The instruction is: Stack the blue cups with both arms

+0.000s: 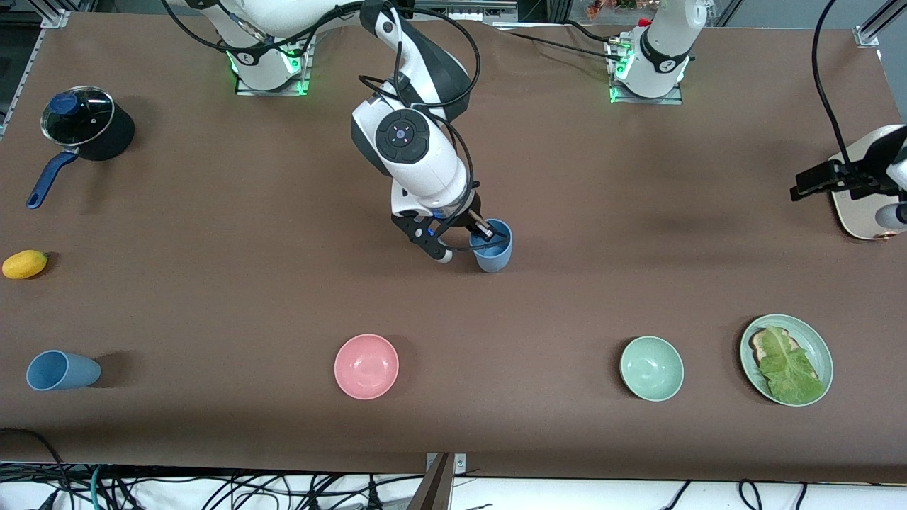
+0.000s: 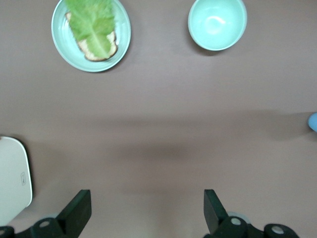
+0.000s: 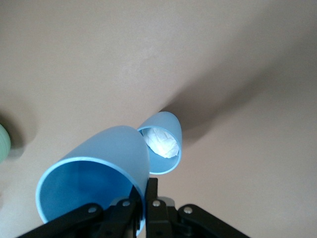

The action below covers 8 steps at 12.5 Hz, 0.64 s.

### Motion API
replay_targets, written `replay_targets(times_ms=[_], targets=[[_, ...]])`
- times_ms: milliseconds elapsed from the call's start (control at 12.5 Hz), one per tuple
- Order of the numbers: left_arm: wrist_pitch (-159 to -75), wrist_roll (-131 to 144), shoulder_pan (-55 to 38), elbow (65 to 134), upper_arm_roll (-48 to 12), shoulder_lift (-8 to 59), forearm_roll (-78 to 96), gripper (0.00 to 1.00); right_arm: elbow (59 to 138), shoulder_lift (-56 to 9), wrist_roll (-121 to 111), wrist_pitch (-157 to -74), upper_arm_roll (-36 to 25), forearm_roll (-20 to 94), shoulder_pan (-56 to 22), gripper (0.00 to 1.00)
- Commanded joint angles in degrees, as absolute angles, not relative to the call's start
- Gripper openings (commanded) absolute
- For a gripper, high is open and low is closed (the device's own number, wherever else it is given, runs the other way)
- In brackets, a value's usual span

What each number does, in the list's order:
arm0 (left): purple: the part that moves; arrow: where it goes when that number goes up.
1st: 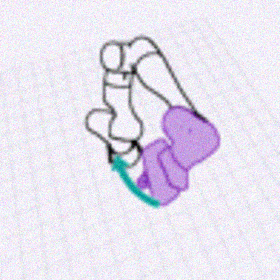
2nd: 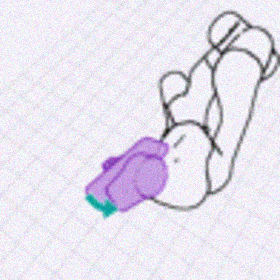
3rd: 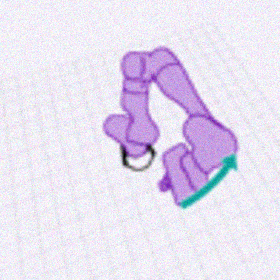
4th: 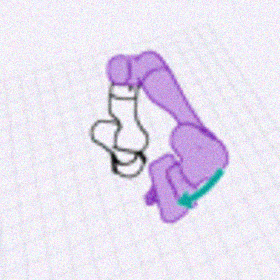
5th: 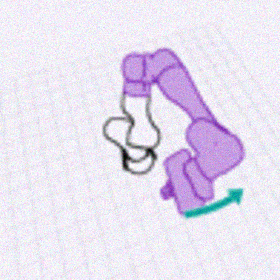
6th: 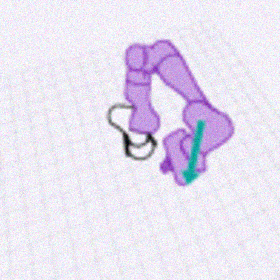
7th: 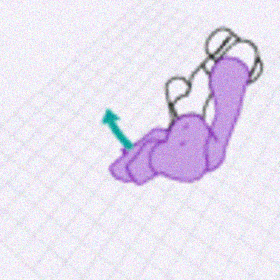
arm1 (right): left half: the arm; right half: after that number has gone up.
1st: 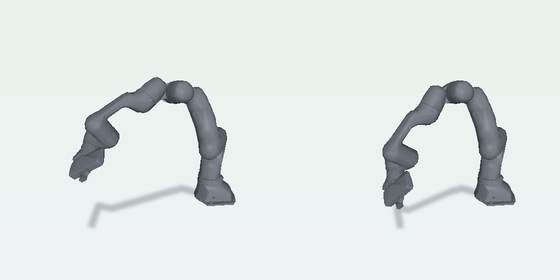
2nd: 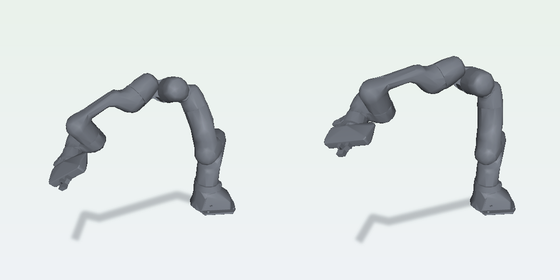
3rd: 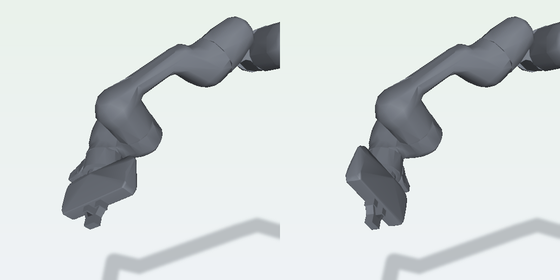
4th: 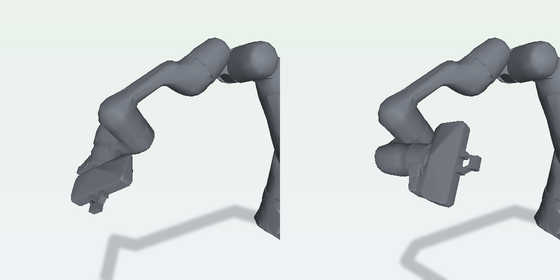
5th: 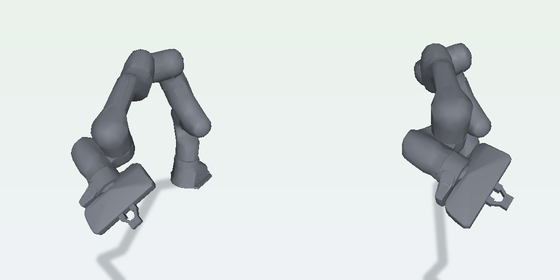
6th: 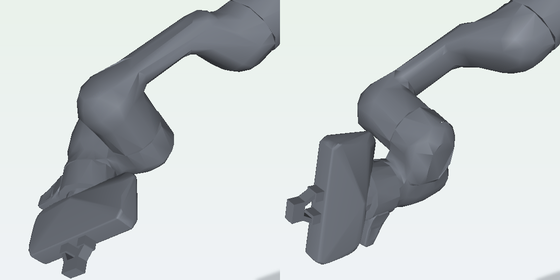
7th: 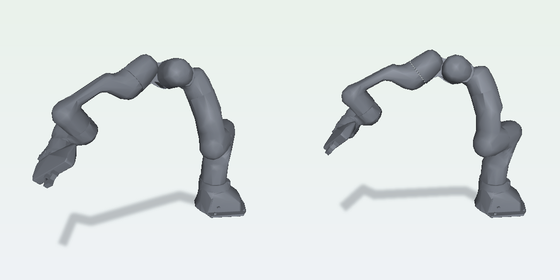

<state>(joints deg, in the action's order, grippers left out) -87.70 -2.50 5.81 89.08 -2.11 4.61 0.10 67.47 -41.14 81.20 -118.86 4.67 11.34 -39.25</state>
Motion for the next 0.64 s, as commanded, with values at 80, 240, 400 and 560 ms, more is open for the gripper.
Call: replay_targets(times_ms=[80, 240, 400, 560], targets=[[-89.99, -3.69, 3.52, 93.95, -0.79, 1.94, 1.14, 1.0, 65.57, -42.98, 82.09, -117.78, 4.13, 11.87, -40.61, 0.0], [-90.88, -2.99, 3.16, 94.04, -0.79, 1.76, 1.32, 1.0, 65.57, -42.98, 82.09, -117.6, 4.13, 11.87, -40.78, 0.0], [-90.97, -2.99, 1.42, 94.04, 0.61, 1.67, 1.23, 1.0, 66.18, -42.89, 82.09, -117.51, 4.13, 11.43, -41.04, 0.0], [-91.05, -2.99, -0.26, 94.04, 1.32, 1.76, 0.97, 1.0, 66.88, -42.54, 82.09, -116.2, 4.13, 10.99, -41.31, 0.0]])
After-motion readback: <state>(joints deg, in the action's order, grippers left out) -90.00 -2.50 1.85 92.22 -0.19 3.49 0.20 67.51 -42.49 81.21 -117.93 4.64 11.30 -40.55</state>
